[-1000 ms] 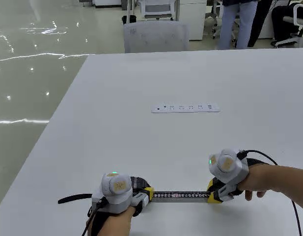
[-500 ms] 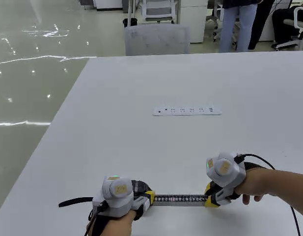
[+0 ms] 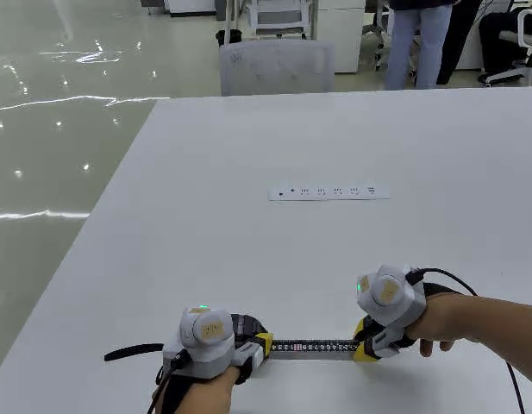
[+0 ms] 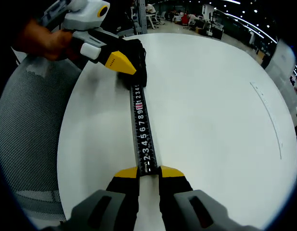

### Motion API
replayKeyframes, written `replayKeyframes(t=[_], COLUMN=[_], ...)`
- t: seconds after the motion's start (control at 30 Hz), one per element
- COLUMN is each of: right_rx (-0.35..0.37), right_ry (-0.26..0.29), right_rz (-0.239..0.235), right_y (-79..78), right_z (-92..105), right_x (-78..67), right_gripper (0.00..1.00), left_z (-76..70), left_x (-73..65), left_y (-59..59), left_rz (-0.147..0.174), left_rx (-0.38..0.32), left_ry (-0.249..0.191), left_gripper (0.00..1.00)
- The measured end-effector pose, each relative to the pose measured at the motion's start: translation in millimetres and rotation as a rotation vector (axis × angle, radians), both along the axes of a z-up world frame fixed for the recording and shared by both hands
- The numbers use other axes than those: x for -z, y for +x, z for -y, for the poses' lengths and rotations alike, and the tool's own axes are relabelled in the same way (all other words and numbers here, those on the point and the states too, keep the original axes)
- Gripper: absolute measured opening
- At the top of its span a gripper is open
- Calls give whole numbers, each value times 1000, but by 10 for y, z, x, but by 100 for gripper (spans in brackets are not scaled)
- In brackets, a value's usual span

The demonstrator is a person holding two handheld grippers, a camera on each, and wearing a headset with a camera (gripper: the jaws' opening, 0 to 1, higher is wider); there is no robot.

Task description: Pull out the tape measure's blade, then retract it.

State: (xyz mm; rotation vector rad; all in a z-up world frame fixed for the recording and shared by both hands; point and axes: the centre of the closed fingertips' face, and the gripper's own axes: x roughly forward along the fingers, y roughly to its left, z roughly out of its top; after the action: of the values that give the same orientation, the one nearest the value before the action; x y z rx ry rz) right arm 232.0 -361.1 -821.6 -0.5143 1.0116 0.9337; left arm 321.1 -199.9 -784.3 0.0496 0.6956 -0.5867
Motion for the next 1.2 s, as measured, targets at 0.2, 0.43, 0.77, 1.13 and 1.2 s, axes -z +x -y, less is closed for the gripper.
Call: replayKeyframes(t=[0.2, 0.43, 0.77, 1.13, 1.2], right_rx=[-5, -5, -4, 1, 3], right_ry=[2, 2, 9, 12, 13], right_rz=[6, 5, 7, 4, 6], right_y=[4, 23, 35, 61, 65], right_z=[-31, -60, -118, -169, -184], right_x=[-5, 0, -7, 4, -3], right_gripper=[13, 13, 13, 13, 13], left_z=[-5, -6, -4, 6, 6], left_x=[1, 3, 1, -1, -1], left_y=[1, -1, -6, -11, -10], left_rz=[0, -2, -2, -3, -4], left_rx=[-1, -1, 1, 1, 1], left_ry=[-2, -3, -3, -4, -4], left_gripper=[58, 58, 58, 58, 58])
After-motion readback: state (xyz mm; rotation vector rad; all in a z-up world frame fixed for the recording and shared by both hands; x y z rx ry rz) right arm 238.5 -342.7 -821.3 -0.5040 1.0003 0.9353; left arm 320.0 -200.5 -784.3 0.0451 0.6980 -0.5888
